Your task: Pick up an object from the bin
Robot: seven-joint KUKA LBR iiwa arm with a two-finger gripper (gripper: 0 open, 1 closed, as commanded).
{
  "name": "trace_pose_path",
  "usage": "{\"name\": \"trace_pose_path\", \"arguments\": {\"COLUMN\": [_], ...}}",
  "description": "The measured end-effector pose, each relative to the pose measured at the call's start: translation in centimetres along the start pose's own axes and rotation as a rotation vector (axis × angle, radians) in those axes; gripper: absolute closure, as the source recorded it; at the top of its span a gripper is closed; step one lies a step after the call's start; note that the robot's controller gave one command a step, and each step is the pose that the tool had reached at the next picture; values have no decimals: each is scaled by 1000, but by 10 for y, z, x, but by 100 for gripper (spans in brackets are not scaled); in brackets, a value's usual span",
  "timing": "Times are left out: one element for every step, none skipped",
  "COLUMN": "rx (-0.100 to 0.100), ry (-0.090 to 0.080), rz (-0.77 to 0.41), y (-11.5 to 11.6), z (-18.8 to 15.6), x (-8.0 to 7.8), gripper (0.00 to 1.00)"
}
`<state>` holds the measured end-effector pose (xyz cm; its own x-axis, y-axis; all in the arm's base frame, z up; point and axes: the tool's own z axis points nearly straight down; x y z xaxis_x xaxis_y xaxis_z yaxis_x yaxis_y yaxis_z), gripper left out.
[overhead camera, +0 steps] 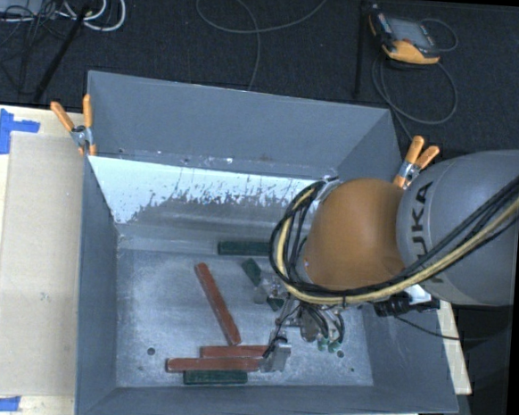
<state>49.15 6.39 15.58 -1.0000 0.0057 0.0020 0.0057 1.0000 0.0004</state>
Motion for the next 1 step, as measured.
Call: {"name": "trace_pose_path", "arguments": {"rx": [2], "ry": [6], "rz": [-126], "y": [-53], "z": [84], "x": [-1], "gripper": [0]}}
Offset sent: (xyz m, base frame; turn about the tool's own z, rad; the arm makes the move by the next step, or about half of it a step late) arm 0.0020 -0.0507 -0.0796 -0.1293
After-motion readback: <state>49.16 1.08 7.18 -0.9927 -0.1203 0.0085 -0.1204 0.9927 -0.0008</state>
